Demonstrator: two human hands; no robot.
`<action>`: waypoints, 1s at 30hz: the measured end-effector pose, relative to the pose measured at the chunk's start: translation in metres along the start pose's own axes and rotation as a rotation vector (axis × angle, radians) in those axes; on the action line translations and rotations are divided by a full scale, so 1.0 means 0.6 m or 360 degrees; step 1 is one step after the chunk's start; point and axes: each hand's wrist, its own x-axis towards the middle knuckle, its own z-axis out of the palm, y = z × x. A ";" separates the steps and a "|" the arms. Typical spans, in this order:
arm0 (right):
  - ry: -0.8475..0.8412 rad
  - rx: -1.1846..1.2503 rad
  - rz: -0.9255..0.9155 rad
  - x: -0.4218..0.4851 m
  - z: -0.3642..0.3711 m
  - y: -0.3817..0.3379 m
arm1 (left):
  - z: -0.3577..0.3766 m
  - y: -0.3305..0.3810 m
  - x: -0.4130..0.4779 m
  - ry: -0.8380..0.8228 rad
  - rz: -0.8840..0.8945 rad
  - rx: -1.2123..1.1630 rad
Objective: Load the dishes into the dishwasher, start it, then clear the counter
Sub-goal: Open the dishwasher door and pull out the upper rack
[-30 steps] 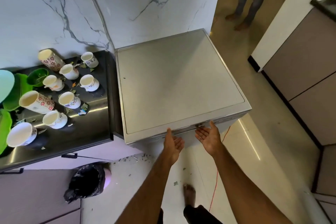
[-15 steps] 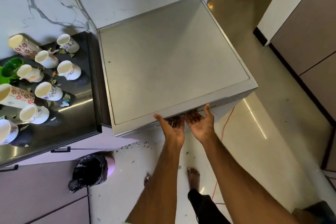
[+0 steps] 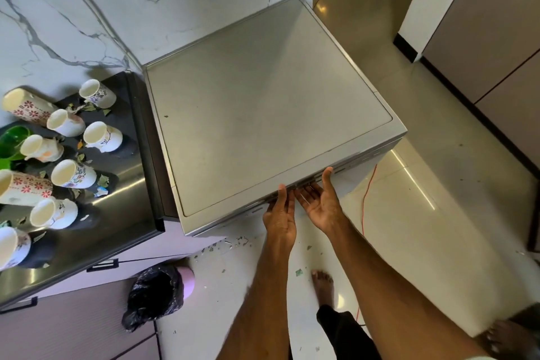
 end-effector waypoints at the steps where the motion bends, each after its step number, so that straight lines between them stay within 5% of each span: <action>1: 0.0018 -0.0003 -0.0014 -0.001 0.001 0.001 | 0.000 -0.002 0.000 0.0025 0.0013 0.0024; 11: 0.0181 -0.0436 -0.0097 -0.072 -0.064 0.020 | -0.016 -0.092 -0.068 0.0480 0.0054 0.0286; 15: 0.0361 -0.0530 -0.0074 -0.137 -0.143 0.038 | -0.084 -0.130 -0.135 0.0429 -0.0198 0.0560; 20: 0.0753 -0.0834 -0.0171 -0.171 -0.212 0.082 | -0.150 -0.104 -0.166 0.0314 -0.0769 0.1745; 23: 0.1039 -0.1183 -0.0300 -0.181 -0.220 0.090 | -0.178 -0.080 -0.144 0.0241 -0.0313 0.2705; 26: 0.1368 -0.1761 -0.0433 -0.187 -0.208 0.090 | -0.181 -0.056 -0.133 0.0238 0.0105 0.3254; 30: 0.1023 -0.2942 -0.0893 -0.169 -0.207 0.101 | -0.191 -0.047 -0.117 -0.0119 0.0323 0.3510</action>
